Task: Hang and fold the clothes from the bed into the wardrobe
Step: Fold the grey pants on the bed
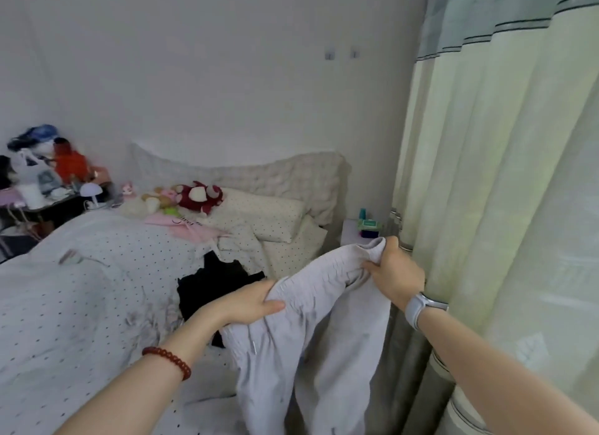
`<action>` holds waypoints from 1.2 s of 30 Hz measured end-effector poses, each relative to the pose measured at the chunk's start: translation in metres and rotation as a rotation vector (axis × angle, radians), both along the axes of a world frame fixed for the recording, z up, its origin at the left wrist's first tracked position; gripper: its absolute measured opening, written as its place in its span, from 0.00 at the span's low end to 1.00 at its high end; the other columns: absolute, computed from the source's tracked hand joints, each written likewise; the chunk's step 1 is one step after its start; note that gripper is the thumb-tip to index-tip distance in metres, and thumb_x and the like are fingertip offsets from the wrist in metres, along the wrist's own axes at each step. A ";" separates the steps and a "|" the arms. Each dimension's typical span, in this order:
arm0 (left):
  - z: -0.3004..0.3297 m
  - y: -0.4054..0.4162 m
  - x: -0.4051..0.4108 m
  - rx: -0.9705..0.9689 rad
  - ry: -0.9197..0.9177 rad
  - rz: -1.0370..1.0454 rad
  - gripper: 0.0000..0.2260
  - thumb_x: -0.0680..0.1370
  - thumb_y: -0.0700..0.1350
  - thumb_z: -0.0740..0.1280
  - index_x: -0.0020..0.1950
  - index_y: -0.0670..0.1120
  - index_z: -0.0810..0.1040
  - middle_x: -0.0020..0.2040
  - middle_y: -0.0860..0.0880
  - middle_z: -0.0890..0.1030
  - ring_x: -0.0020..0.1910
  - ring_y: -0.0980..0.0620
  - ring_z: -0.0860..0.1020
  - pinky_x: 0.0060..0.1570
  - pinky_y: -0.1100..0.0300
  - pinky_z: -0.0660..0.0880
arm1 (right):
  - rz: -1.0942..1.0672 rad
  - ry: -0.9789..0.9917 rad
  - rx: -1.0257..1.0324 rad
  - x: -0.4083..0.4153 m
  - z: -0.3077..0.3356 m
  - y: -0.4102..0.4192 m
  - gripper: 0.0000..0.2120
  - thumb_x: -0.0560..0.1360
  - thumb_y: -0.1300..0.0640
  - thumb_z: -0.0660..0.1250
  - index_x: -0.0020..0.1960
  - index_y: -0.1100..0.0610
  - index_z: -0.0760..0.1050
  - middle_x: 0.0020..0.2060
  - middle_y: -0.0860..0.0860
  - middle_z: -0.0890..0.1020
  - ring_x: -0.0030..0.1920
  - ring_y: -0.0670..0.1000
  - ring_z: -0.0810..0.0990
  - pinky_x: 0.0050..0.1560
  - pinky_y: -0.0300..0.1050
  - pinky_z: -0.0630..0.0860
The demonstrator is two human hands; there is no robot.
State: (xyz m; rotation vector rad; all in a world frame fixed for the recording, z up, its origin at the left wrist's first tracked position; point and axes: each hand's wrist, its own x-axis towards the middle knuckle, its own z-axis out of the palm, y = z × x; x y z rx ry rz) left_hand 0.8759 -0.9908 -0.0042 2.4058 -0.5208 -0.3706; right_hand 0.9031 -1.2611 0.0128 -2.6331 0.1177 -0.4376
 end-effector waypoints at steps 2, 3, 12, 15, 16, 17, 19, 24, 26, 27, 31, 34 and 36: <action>-0.017 -0.010 -0.018 0.006 0.024 -0.011 0.19 0.80 0.49 0.61 0.71 0.48 0.66 0.67 0.53 0.72 0.64 0.56 0.71 0.66 0.60 0.66 | 0.084 0.070 -0.042 0.007 -0.007 0.001 0.17 0.76 0.50 0.64 0.59 0.58 0.63 0.51 0.56 0.78 0.51 0.59 0.78 0.43 0.48 0.73; -0.028 -0.016 -0.028 0.005 0.031 -0.001 0.20 0.80 0.49 0.61 0.72 0.48 0.65 0.67 0.53 0.72 0.65 0.55 0.71 0.66 0.60 0.66 | 0.159 0.163 -0.073 0.009 -0.011 0.000 0.17 0.76 0.52 0.63 0.60 0.58 0.63 0.51 0.56 0.79 0.50 0.58 0.78 0.44 0.48 0.74; -0.191 -0.036 -0.169 0.352 0.228 0.288 0.20 0.81 0.53 0.56 0.72 0.49 0.63 0.67 0.45 0.73 0.62 0.44 0.73 0.59 0.53 0.71 | 0.723 0.958 -0.499 -0.061 -0.141 -0.001 0.15 0.68 0.58 0.68 0.32 0.50 0.62 0.32 0.48 0.71 0.32 0.52 0.71 0.32 0.42 0.67; -0.208 -0.050 -0.214 0.369 0.306 0.385 0.22 0.82 0.51 0.56 0.75 0.50 0.58 0.69 0.44 0.72 0.64 0.44 0.73 0.59 0.53 0.71 | 0.645 0.900 -0.457 -0.086 -0.177 -0.012 0.06 0.70 0.54 0.67 0.46 0.52 0.73 0.43 0.49 0.78 0.44 0.53 0.77 0.40 0.42 0.70; -0.205 -0.050 -0.217 0.396 0.268 0.424 0.21 0.82 0.51 0.55 0.75 0.50 0.58 0.68 0.44 0.72 0.63 0.44 0.73 0.57 0.55 0.71 | 0.574 0.855 -0.412 -0.088 -0.183 -0.013 0.12 0.71 0.52 0.66 0.54 0.52 0.73 0.50 0.51 0.79 0.50 0.54 0.78 0.45 0.44 0.72; -0.201 -0.049 -0.218 0.437 0.216 0.456 0.21 0.82 0.52 0.55 0.74 0.50 0.59 0.66 0.43 0.74 0.61 0.43 0.74 0.54 0.56 0.71 | 0.511 0.800 -0.371 -0.091 -0.186 -0.014 0.16 0.72 0.51 0.65 0.58 0.52 0.72 0.54 0.52 0.79 0.54 0.56 0.77 0.48 0.45 0.72; -0.184 -0.046 -0.218 0.524 0.117 0.517 0.19 0.82 0.52 0.54 0.72 0.50 0.62 0.61 0.43 0.77 0.56 0.43 0.76 0.47 0.56 0.70 | 0.410 0.660 -0.276 -0.100 -0.179 -0.010 0.16 0.73 0.49 0.64 0.59 0.52 0.70 0.54 0.54 0.78 0.54 0.58 0.77 0.49 0.47 0.72; -0.119 -0.032 -0.208 0.481 -0.231 0.751 0.14 0.82 0.53 0.53 0.61 0.47 0.68 0.50 0.44 0.80 0.47 0.42 0.78 0.41 0.54 0.71 | 0.254 0.138 0.226 -0.117 -0.131 0.016 0.07 0.76 0.52 0.63 0.51 0.51 0.67 0.49 0.52 0.79 0.48 0.57 0.78 0.44 0.49 0.74; -0.086 -0.026 -0.210 0.392 -0.436 0.844 0.14 0.81 0.53 0.54 0.60 0.47 0.70 0.47 0.45 0.80 0.43 0.42 0.78 0.37 0.55 0.70 | 0.265 -0.045 0.442 -0.124 -0.097 0.029 0.06 0.76 0.55 0.63 0.50 0.51 0.67 0.48 0.51 0.78 0.48 0.56 0.78 0.46 0.52 0.76; -0.071 -0.023 -0.212 0.342 -0.535 0.870 0.13 0.81 0.52 0.55 0.60 0.46 0.71 0.45 0.44 0.80 0.41 0.42 0.78 0.36 0.55 0.69 | 0.279 -0.114 0.526 -0.130 -0.080 0.036 0.05 0.76 0.56 0.63 0.50 0.51 0.67 0.49 0.51 0.78 0.48 0.55 0.77 0.47 0.52 0.75; 0.000 -0.015 -0.228 0.178 -0.797 0.875 0.12 0.81 0.49 0.58 0.59 0.45 0.73 0.43 0.44 0.80 0.38 0.42 0.77 0.34 0.56 0.68 | 0.305 -0.333 0.729 -0.163 -0.010 0.050 0.05 0.77 0.59 0.61 0.48 0.52 0.66 0.47 0.49 0.76 0.46 0.50 0.75 0.45 0.41 0.67; 0.065 -0.020 -0.235 0.119 -0.956 0.864 0.12 0.81 0.47 0.57 0.60 0.45 0.73 0.44 0.44 0.81 0.39 0.42 0.78 0.34 0.56 0.67 | 0.308 -0.471 0.806 -0.185 0.044 0.047 0.05 0.77 0.62 0.60 0.49 0.53 0.66 0.46 0.49 0.75 0.45 0.48 0.73 0.44 0.36 0.65; 0.117 -0.032 -0.240 0.038 -1.074 0.852 0.11 0.81 0.45 0.58 0.60 0.44 0.73 0.47 0.42 0.81 0.43 0.39 0.78 0.35 0.54 0.67 | 0.309 -0.591 0.853 -0.195 0.089 0.040 0.05 0.77 0.62 0.60 0.48 0.54 0.66 0.46 0.51 0.74 0.44 0.48 0.73 0.45 0.37 0.67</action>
